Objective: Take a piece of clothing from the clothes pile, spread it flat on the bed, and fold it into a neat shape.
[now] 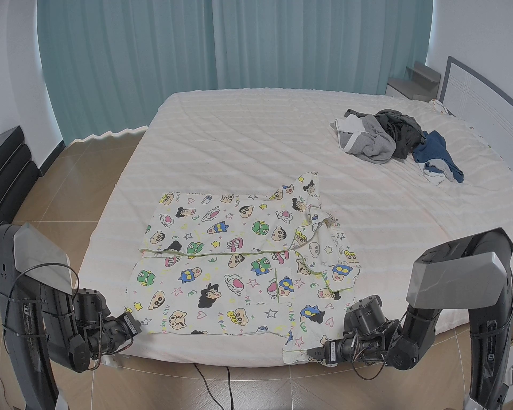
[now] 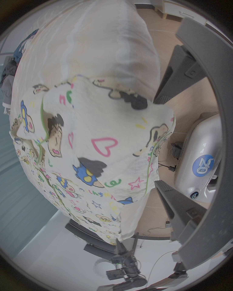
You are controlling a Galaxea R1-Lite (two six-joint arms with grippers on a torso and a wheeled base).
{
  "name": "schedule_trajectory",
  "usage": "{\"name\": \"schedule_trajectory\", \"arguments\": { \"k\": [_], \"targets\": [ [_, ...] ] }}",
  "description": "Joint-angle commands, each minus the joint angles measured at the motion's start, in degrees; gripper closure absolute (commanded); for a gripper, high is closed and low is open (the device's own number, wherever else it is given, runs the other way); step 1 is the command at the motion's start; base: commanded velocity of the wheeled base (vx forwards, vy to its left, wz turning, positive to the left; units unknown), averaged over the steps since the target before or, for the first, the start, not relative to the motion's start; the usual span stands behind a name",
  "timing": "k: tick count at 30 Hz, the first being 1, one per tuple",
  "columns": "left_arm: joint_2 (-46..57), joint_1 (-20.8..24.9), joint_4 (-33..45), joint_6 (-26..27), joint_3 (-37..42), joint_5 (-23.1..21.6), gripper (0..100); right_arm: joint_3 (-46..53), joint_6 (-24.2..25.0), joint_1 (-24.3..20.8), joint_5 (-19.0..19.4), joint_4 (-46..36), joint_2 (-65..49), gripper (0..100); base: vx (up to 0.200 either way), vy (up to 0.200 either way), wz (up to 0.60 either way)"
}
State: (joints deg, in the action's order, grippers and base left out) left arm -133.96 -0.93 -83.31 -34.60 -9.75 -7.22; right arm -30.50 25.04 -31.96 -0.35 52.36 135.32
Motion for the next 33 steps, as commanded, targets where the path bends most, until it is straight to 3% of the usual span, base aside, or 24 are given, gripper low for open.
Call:
{"name": "schedule_trajectory", "arguments": {
  "k": [1,16,17,33],
  "targets": [
    [-0.25,-0.04,-0.01,-0.03,0.00,0.01,100,-1.14,-0.61,-0.73,-0.09,0.55,2.32,0,0.000,0.000,0.00],
    [-0.25,-0.04,-0.01,-0.03,-0.09,0.01,100,-3.16,-0.17,-2.23,-1.67,2.05,4.34,0,0.000,0.000,0.00],
    [-0.25,-0.04,-0.01,-0.03,-0.09,0.01,100,-3.16,-0.17,-2.23,-1.67,2.13,4.34,100,0.000,0.000,0.00],
    [0.37,-0.04,-0.10,0.32,2.46,0.01,100,-0.61,-0.69,-1.87,-4.39,2.05,2.41,100,0.000,0.000,0.00]
  ]
}}
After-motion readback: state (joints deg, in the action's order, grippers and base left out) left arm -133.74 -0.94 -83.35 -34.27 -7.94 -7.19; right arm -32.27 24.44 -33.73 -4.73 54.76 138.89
